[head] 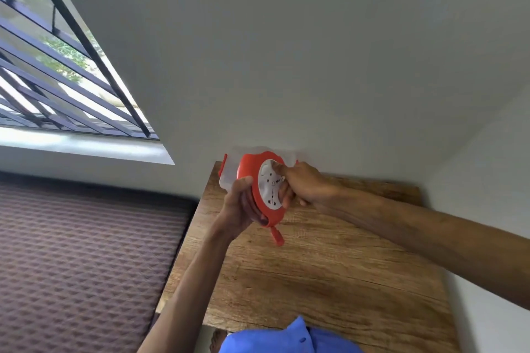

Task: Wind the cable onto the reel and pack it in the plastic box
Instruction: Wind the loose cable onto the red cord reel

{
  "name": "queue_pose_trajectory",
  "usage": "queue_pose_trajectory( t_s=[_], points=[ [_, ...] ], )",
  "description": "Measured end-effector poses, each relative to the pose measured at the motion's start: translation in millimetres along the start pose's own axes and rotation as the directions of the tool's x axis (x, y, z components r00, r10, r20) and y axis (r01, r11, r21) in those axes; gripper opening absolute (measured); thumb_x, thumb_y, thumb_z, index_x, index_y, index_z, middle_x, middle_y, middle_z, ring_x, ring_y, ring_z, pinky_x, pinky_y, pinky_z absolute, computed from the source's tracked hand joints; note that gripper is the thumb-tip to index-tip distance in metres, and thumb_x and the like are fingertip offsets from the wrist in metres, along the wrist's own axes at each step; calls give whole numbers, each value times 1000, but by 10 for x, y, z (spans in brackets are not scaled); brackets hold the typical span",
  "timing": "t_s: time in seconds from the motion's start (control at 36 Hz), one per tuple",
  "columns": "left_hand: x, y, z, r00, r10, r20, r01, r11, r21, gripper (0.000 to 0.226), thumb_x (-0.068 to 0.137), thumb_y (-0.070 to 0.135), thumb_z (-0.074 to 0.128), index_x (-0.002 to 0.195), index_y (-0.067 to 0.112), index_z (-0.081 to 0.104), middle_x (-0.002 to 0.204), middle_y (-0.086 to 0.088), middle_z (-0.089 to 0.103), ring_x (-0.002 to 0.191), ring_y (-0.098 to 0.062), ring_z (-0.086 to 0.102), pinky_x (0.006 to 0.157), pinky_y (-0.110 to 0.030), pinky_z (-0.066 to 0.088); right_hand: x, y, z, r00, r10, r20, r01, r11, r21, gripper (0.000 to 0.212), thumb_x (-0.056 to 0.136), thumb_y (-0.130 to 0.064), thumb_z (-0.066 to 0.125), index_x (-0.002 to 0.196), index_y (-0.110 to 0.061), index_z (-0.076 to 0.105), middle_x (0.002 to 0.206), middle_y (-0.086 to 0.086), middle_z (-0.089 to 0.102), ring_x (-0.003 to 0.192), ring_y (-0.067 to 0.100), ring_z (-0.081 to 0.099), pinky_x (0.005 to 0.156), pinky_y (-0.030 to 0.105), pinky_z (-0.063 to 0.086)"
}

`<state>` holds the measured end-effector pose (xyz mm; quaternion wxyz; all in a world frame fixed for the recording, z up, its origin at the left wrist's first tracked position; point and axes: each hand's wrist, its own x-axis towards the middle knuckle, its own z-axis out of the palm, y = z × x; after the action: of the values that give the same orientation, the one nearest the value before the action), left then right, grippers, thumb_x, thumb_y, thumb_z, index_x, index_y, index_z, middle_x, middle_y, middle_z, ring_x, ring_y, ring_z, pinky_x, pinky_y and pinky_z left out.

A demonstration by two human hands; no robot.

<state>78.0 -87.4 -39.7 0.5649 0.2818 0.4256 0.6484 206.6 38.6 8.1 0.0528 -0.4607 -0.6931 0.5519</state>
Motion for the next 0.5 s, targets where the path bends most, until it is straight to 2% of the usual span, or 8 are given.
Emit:
queue_pose_trajectory(
  t_s=[0.11, 0.17, 0.25, 0.31, 0.33, 0.39, 0.44, 0.5],
  points=[
    [9, -25, -48, 999, 24, 44, -25, 1000, 3, 62, 94, 68, 71, 133, 21, 82, 119, -9, 84, 106, -23, 81, 90, -38, 65, 12, 31, -52, 997, 35, 68, -39, 997, 59, 72, 109, -55, 50, 74, 2, 77, 59, 16, 74, 28, 12, 36, 34, 20, 29],
    [24, -50, -48, 998, 34, 43, -34, 999, -11, 67, 91, 71, 72, 133, 19, 81, 119, -11, 83, 106, -26, 80, 89, -40, 64, 31, 73, -97, 994, 19, 111, -28, 996, 81, 73, 108, -56, 53, 75, 2, 80, 62, 17, 75, 29, 14, 40, 38, 22, 34],
    [45, -96, -34, 999, 40, 3, -40, 993, -114, 89, 75, 73, 85, 138, 10, 76, 126, -22, 77, 111, -35, 76, 90, -46, 64, 44, 204, -132, 992, -123, -39, 121, 991, -51, 65, 104, -62, 55, 76, -8, 80, 63, 9, 77, 35, 15, 59, 45, 23, 49],
    [49, -113, -21, 997, 49, -57, -60, 977, -206, 107, 69, 74, 88, 146, 2, 68, 133, -28, 71, 117, -40, 72, 92, -51, 63, 71, 364, -183, 979, -158, -126, 132, 972, -195, 61, 99, -70, 57, 93, -12, 74, 76, 5, 80, 58, 17, 75, 59, 31, 61],
    [49, -113, -15, 994, 52, -98, -74, 971, -226, 117, 67, 75, 88, 151, -2, 61, 136, -30, 68, 121, -43, 69, 96, -54, 60, 84, 453, -212, 995, -59, -74, 49, 989, -140, 63, 95, -74, 58, 105, -13, 70, 89, 6, 81, 74, 20, 79, 68, 35, 64],
    [45, -123, -10, 985, 58, -160, -96, 966, -238, 131, 64, 77, 88, 159, -5, 51, 140, -31, 65, 126, -45, 65, 103, -57, 54, 84, 635, -259, 954, 185, 236, -220, 967, 132, 72, 92, -75, 63, 128, -12, 64, 116, 12, 79, 104, 30, 77, 88, 46, 64],
    [47, -174, -9, 983, 61, -171, -102, 965, -240, 124, 66, 77, 88, 157, -2, 56, 140, -30, 66, 125, -44, 67, 102, -57, 57, 52, 798, -251, 872, 144, 467, -322, 889, 326, 69, 95, -63, 69, 140, -11, 62, 132, 16, 75, 124, 35, 71, 101, 57, 56],
    [52, -257, -2, 989, 54, -136, -85, 968, -236, 104, 72, 76, 85, 147, 6, 69, 138, -27, 70, 124, -41, 71, 99, -56, 61, 34, 908, -187, 878, 52, 475, -299, 834, 463, 66, 90, -51, 80, 141, -12, 65, 137, 19, 72, 129, 37, 68, 102, 63, 52]
  ],
)
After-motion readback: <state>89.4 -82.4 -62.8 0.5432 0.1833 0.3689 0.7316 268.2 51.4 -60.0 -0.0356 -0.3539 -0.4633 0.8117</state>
